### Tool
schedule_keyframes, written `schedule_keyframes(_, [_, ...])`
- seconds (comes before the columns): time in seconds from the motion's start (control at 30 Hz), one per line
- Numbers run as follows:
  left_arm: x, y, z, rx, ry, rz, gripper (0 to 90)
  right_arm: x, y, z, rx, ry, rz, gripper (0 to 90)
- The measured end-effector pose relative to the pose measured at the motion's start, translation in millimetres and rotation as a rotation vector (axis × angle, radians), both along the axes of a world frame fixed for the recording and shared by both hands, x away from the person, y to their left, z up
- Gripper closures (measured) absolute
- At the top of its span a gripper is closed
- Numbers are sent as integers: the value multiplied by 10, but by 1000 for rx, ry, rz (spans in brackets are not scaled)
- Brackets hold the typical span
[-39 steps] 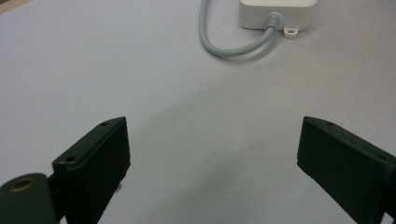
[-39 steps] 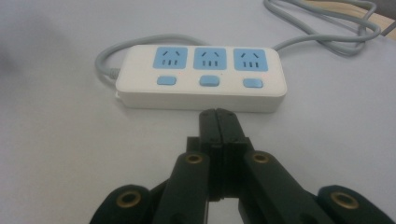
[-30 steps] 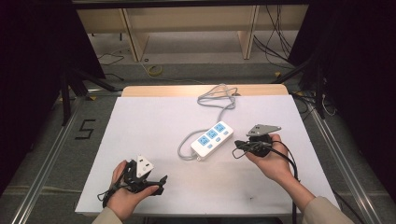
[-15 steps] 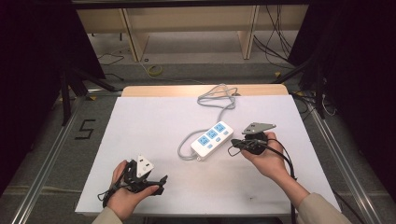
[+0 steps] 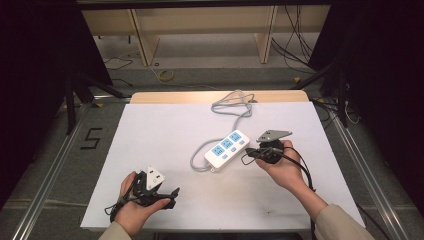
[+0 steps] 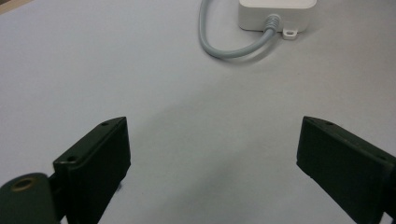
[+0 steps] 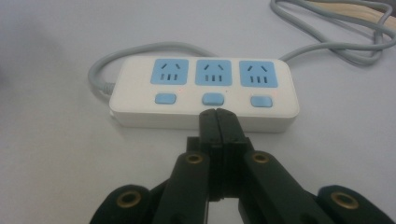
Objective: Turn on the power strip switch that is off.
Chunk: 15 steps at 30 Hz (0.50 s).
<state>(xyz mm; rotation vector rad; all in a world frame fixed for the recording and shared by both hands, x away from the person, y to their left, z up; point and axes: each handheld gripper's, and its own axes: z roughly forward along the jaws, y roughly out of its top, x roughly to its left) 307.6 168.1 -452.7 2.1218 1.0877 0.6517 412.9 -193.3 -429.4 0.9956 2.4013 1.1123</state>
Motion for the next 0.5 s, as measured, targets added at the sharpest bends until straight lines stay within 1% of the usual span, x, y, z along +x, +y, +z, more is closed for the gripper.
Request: schedule_keyframes(0.5, [-1,-5,1,-1,-1,1,93,69,28,-15,-1,4,-9,900])
